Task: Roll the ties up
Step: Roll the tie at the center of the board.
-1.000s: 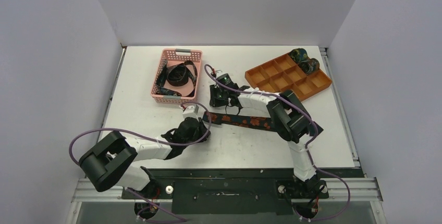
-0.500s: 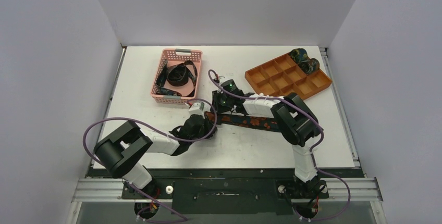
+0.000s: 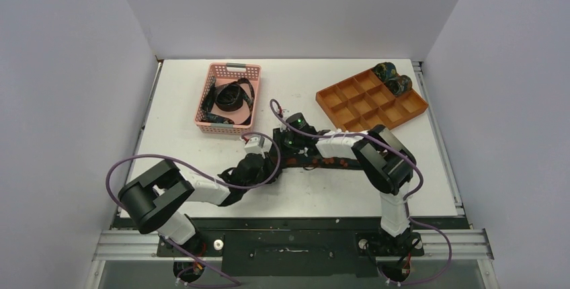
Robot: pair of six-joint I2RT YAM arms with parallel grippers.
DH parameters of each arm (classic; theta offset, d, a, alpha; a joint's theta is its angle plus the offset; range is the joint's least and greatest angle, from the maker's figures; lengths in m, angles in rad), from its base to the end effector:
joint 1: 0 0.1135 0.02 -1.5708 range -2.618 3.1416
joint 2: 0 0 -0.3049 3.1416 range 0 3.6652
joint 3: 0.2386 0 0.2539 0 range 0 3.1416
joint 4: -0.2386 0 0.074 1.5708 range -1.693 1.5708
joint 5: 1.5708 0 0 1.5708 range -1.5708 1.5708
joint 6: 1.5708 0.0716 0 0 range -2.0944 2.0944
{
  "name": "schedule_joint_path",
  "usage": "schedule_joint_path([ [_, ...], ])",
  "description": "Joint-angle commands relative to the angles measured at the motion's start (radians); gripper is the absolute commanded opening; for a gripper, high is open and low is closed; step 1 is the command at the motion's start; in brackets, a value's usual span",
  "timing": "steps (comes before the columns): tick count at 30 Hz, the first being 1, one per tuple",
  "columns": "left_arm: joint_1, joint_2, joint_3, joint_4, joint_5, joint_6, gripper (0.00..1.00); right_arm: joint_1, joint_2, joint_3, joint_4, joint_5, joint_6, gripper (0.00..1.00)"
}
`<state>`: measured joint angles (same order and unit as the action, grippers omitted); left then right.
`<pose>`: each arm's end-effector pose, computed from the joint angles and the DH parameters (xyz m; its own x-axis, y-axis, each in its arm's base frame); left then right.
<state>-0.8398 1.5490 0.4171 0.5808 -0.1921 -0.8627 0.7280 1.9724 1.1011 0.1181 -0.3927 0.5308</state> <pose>0.2074 -0.2108 0.1450 -0.7000 -0.3362 -0.6300 0.1392 0.8011 -0.5821 0.3148 0.3173 0.1481 -0.8570 -0.1374 -0.4966 -0.4514 0.6650 0.5950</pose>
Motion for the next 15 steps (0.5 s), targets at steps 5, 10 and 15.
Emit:
schedule_joint_path([
  [5, -0.089, -0.137, -0.100, 0.012, -0.092, -0.072, 0.11, 0.123, 0.009, -0.139, -0.092, -0.024, 0.085, 0.15],
  [10, -0.104, -0.176, -0.124, -0.002, -0.123, -0.087, 0.12, 0.119, -0.017, -0.140, -0.100, 0.058, 0.113, 0.16],
  [15, -0.121, -0.228, -0.132, -0.037, -0.131, -0.081, 0.13, 0.076, -0.072, -0.061, -0.172, 0.134, 0.101, 0.25],
])
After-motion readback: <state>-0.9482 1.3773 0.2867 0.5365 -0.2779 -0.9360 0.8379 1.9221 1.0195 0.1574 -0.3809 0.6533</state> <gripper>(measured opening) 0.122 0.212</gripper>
